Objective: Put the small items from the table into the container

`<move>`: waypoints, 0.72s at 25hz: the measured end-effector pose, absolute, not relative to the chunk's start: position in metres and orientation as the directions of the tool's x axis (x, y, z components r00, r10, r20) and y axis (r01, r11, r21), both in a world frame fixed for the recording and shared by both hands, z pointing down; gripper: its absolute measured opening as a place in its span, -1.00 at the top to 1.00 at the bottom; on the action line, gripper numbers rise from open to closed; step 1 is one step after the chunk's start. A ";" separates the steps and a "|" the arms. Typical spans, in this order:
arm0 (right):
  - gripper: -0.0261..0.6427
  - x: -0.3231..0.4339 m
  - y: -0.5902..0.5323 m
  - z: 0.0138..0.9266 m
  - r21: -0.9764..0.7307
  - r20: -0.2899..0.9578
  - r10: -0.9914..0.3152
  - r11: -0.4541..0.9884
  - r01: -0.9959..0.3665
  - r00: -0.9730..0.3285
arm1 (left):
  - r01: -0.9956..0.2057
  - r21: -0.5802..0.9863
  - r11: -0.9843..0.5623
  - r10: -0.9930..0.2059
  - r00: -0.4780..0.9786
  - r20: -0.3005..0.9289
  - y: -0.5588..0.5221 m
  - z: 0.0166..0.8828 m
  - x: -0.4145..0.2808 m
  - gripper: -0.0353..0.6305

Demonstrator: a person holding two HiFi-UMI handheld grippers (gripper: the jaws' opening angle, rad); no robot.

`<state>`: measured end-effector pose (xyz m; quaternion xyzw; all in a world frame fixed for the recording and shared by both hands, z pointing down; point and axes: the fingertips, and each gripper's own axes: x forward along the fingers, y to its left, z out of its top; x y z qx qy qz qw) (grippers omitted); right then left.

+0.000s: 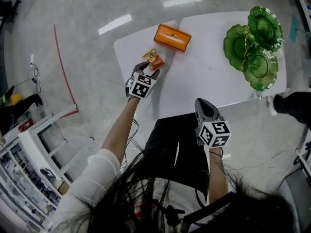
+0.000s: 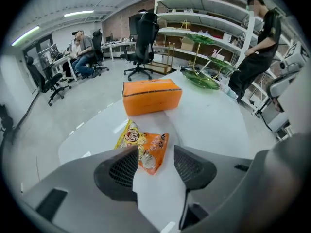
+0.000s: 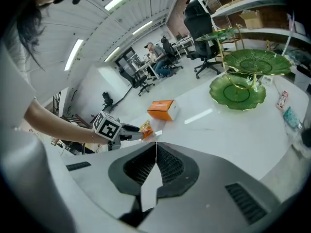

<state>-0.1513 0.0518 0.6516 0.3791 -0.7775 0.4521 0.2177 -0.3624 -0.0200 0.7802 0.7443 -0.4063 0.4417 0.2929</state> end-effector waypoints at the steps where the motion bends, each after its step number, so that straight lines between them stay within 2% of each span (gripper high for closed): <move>1: 0.88 -0.148 0.054 0.656 -0.542 0.683 -0.390 0.295 -0.787 -0.617 | -0.868 0.069 -0.491 -0.341 0.264 0.902 -0.020 0.785 -0.365 0.24; 9: 0.88 -0.128 0.064 0.680 -0.551 0.704 -0.378 0.245 -0.798 -0.602 | -0.900 0.024 -0.435 -0.367 0.202 0.908 -0.034 0.802 -0.369 0.26; 11: 0.88 -0.126 0.061 0.681 -0.551 0.703 -0.388 0.234 -0.801 -0.597 | -0.910 0.015 -0.413 -0.367 0.181 0.912 -0.037 0.804 -0.372 0.52; 14: 0.88 -0.124 0.057 0.681 -0.553 0.700 -0.390 0.235 -0.799 -0.599 | -0.914 0.022 -0.404 -0.343 0.174 0.923 -0.038 0.807 -0.375 0.58; 18: 0.88 -0.123 0.050 0.680 -0.547 0.692 -0.424 0.221 -0.807 -0.584 | -0.884 0.026 -0.466 -0.317 0.194 0.928 -0.036 0.802 -0.371 0.71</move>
